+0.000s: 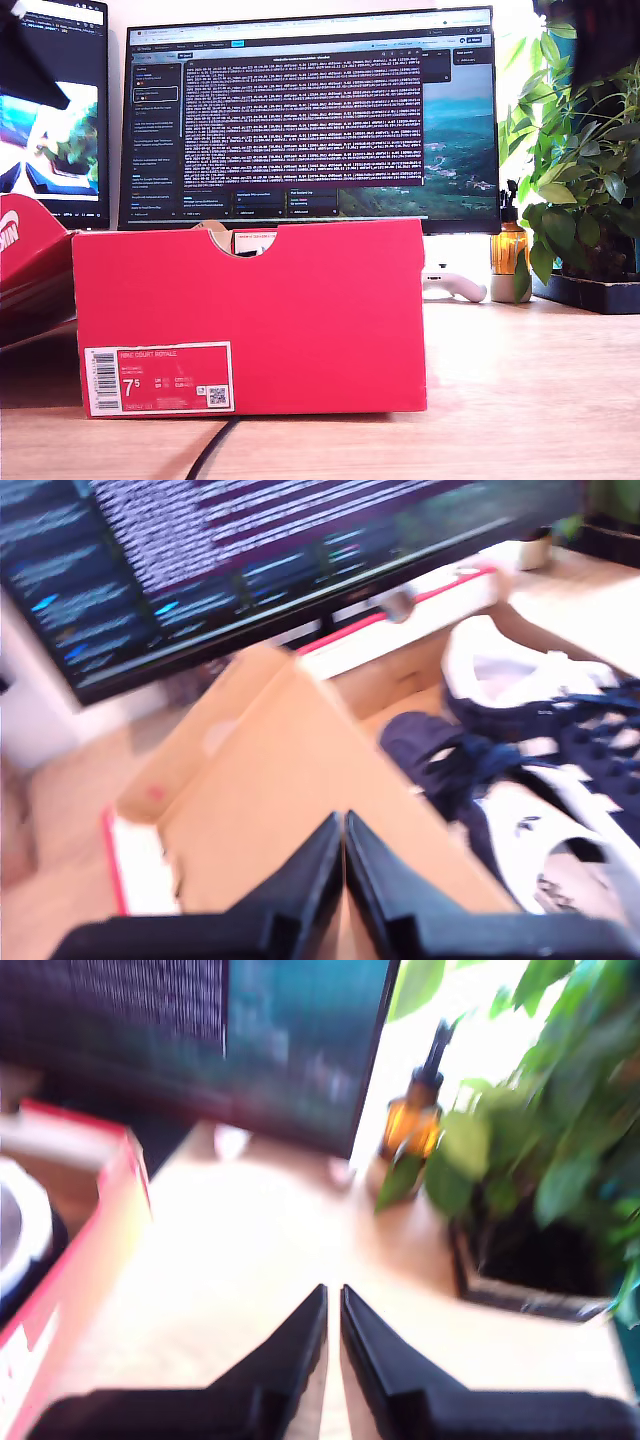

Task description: Pack the blue shoes by picking the first shoe and placing it inside the red shoebox, left side, then picking and rotating the second shoe and placing it in the shoebox

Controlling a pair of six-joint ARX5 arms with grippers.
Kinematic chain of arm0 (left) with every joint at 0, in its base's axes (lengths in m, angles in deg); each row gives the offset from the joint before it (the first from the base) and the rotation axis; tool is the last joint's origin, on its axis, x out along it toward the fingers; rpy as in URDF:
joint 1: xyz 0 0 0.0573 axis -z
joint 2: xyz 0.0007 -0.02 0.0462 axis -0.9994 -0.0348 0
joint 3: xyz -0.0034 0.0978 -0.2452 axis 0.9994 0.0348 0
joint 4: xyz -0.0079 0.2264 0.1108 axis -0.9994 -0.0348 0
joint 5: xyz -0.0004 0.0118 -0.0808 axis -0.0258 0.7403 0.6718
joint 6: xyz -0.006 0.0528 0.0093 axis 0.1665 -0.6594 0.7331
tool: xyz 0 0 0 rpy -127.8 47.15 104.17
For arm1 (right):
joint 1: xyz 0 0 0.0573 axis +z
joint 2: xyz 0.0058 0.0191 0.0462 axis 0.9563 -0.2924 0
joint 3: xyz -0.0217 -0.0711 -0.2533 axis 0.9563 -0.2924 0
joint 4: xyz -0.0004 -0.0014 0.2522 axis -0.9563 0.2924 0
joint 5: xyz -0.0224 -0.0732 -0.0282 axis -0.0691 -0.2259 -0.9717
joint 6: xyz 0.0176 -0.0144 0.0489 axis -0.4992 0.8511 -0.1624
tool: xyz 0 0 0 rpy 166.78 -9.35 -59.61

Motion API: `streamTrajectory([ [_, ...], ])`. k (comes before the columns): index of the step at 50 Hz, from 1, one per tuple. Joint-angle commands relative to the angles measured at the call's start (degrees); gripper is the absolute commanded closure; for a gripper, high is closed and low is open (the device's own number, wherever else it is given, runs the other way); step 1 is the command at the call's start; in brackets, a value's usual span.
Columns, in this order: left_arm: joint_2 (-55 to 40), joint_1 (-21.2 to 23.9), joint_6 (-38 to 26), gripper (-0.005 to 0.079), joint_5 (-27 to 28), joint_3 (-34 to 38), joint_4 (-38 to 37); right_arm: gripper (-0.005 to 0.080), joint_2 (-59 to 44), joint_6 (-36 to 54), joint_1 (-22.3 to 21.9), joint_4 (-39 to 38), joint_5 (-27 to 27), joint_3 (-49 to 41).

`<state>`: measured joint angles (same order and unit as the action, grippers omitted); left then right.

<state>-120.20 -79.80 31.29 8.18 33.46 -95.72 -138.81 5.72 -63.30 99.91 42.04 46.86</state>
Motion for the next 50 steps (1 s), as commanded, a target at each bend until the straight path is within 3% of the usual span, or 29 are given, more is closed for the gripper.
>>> streamTrajectory([
  [1,-0.2,-1.4,2.3,0.0761,0.1,2.0,0.6,0.0765,0.5,0.1,-1.8,-3.5,1.4,-2.6],
  [9,-0.1,-2.8,4.7,0.0761,0.5,2.8,0.8,0.0765,0.6,-2.1,-5.5,-9.3,5.6,-9.4],
  [14,-0.1,-2.8,5.5,0.0761,2.4,5.5,4.9,0.0765,0.6,-3.0,-6.4,-13.6,5.9,-13.5],
  [31,1.7,-2.2,12.0,0.0761,2.3,17.7,18.8,0.0765,0.7,-3.1,-6.4,-23.7,5.4,-23.8],
  [50,8.1,-2.1,12.0,0.0761,-1.0,26.0,21.5,0.0765,1.3,-4.4,-6.4,-34.8,4.1,-35.0],
])
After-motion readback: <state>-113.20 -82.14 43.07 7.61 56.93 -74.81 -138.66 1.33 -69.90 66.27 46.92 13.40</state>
